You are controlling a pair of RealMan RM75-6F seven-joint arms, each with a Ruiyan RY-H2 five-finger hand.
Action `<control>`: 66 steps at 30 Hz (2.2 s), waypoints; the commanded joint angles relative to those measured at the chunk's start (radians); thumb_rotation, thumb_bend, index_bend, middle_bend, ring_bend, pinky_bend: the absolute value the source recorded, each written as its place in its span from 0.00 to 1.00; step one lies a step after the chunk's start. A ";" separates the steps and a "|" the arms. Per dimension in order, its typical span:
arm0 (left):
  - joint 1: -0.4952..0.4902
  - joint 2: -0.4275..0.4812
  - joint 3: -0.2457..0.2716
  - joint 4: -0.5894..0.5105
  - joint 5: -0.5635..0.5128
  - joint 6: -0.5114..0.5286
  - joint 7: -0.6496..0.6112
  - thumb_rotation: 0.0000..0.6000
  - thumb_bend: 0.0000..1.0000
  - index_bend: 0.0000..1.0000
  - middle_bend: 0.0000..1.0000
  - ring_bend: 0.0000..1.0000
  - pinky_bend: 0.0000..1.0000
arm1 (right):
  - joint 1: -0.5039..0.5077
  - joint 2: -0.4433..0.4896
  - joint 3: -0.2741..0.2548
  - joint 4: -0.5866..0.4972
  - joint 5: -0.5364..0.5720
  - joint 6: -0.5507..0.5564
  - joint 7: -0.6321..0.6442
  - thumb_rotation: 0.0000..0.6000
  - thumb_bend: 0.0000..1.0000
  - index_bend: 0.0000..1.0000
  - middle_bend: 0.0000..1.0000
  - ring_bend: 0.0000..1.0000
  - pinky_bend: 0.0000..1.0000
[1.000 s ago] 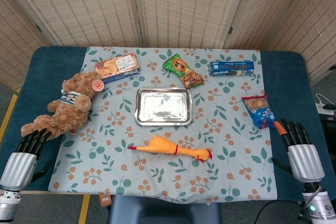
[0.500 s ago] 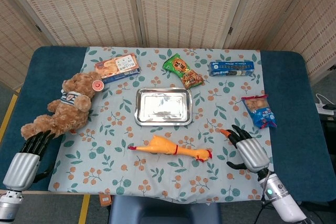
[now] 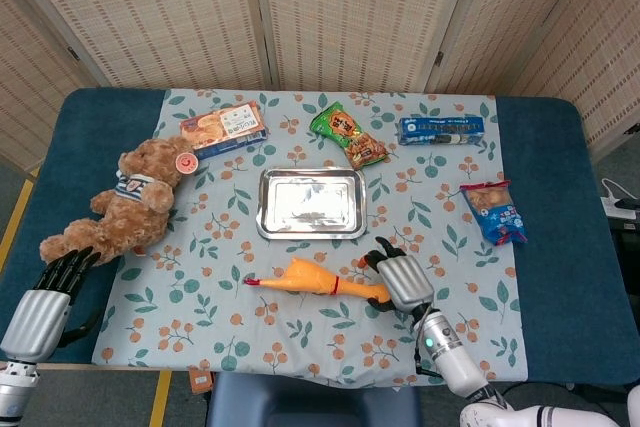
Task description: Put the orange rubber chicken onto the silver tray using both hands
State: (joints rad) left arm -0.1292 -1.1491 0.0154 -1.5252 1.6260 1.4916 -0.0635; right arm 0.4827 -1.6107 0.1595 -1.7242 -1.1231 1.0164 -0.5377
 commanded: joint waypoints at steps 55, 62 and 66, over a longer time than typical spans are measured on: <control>-0.123 -0.122 -0.027 -0.239 0.117 -0.108 0.225 1.00 0.38 0.00 0.13 0.14 0.28 | 0.011 0.108 -0.069 -0.079 -0.176 0.231 0.143 1.00 0.31 0.84 0.57 0.61 0.71; -0.211 -0.179 -0.055 -0.351 -0.030 -0.292 0.130 1.00 0.35 0.00 0.01 0.05 0.23 | 0.003 0.137 -0.039 -0.061 -0.198 0.234 0.251 1.00 0.31 0.84 0.57 0.61 0.71; -0.261 -0.222 -0.102 -0.358 -0.138 -0.368 0.089 1.00 0.34 0.00 0.00 0.01 0.21 | 0.004 0.132 -0.027 -0.056 -0.193 0.227 0.279 1.00 0.31 0.84 0.57 0.61 0.71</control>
State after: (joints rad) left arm -0.3469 -1.3335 -0.0505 -1.8649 1.5563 1.1800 0.0631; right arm 0.4863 -1.4776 0.1294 -1.7822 -1.3175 1.2458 -0.2628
